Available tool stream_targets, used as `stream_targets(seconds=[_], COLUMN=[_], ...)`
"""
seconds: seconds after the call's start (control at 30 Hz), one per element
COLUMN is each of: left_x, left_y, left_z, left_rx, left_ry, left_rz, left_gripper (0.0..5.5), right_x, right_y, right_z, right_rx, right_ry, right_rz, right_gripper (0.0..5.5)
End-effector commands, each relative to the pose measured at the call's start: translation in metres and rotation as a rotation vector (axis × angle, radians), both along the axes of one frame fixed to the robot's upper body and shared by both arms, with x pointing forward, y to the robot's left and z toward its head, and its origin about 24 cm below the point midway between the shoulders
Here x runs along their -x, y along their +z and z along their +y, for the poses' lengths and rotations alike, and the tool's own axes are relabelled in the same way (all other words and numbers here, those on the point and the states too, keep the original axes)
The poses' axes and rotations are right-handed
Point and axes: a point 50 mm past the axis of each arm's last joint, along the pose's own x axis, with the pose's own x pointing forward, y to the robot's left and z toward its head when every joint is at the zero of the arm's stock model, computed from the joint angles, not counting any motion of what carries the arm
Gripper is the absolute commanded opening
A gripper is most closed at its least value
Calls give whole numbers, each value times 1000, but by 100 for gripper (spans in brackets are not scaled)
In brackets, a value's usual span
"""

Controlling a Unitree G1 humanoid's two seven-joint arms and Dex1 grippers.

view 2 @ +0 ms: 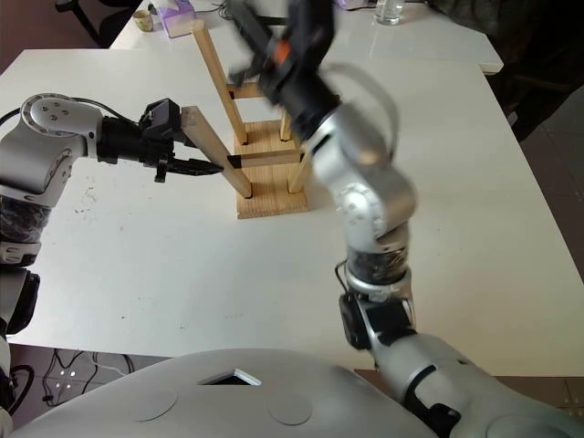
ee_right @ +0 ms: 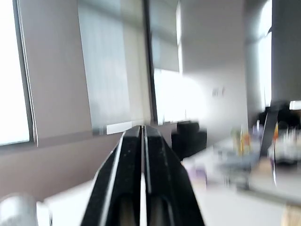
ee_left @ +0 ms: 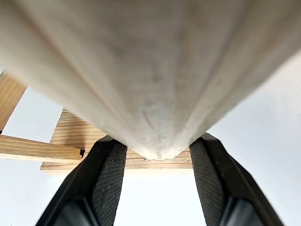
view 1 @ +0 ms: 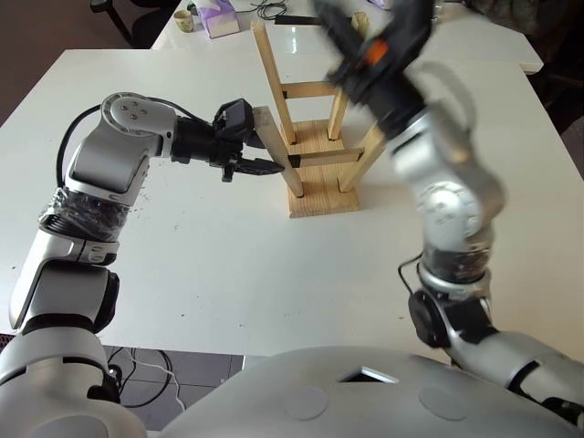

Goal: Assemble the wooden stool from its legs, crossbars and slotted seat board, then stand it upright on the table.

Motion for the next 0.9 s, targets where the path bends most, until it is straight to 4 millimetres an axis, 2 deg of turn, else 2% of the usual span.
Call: stream_targets(seconds=[0.03, 0.07, 0.1, 0.13, 0.2, 0.27, 0.33, 0.43, 0.5, 0.53, 0.6, 0.63, 0.67, 0.73, 0.8, 0.9], left_x=[27, 29, 33, 36, 43, 45, 44, 41, 38, 36, 39, 42, 46, 51, 54, 53], left_y=[-60, -59, -58, -56, -50, -46, -43, -42, -42, -41, -40, -39, -38, -35, -34, -36], left_z=[15, 17, 18, 19, 21, 21, 20, 16, 10, 6, -2, -10, -16, -30, -42, -47], left_rx=[-148, -148, -146, -144, -141, -142, -145, -159, -164, -161, -151, -137, -130, -122, -112, -109], left_ry=[59, 61, 62, 59, 47, 38, 34, 28, 29, 32, 26, 11, -7, -51, -85, -81], left_rz=[228, 229, 229, 231, 231, 229, 228, 220, 204, 198, 185, 187, 187, 179, 169, 168], left_gripper=[203, 203, 203, 203, 203, 203, 203, 203, 203, 203, 203, 203, 203, 203, 203, 203], right_x=[6, 2, -2, -4, 4, 20, 33, 35, 28, 24, 15, 18, 26, 46, 52, 44], right_y=[38, 28, 9, -15, -74, -116, -136, -150, -150, -147, -126, -109, -94, -77, -79, -99], right_z=[-82, -108, -134, -158, -195, -210, -208, -181, -137, -106, -27, 19, 54, 95, 102, 78], right_rx=[-17, 47, 146, 205, 402, 572, 640, 782, 881, 889, 781, 696, 644, 599, 614, 678], right_ry=[-329, -461, -613, -715, -885, -952, -951, -891, -768, -673, -456, -303, -184, -6, 40, -44], right_rz=[-74, -30, 35, 119, 299, 408, 447, 437, 368, 319, 183, 109, 46, -20, -11, 82], right_gripper=[79, 96, 108, 122, 140, 140, 140, 140, 140, 140, 140, 140, 140, 140, 140, 140])
